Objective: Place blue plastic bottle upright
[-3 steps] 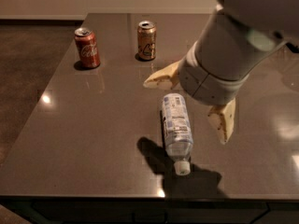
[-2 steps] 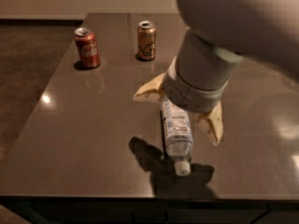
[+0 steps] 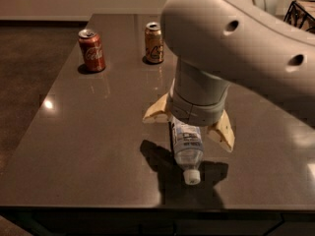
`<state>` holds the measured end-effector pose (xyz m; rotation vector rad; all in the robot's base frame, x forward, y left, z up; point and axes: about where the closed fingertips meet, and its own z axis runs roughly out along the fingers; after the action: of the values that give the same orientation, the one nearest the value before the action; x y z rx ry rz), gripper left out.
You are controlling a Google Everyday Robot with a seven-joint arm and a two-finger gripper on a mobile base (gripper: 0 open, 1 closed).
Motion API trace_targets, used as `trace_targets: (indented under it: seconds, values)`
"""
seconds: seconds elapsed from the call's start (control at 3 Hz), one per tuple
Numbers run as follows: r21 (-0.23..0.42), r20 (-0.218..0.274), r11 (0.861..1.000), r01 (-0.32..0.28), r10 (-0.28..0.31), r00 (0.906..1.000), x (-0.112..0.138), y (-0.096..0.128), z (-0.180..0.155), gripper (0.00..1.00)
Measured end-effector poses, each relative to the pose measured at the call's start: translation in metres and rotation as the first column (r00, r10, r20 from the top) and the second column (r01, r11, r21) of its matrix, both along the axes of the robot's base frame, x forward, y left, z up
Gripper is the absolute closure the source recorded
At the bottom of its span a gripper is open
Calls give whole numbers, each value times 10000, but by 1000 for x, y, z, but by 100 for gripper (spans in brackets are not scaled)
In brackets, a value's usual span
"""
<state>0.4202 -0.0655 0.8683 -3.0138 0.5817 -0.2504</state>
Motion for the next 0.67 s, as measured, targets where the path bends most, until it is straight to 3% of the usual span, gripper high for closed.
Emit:
trace_targets:
  seconds: [0.33,0.67]
  values:
    - [-522,-279,9971,-553,539,9982,-4,-8,-10,0]
    - [-1025,-697,9865,-1276,1208,9902,-12,-13,-18,0]
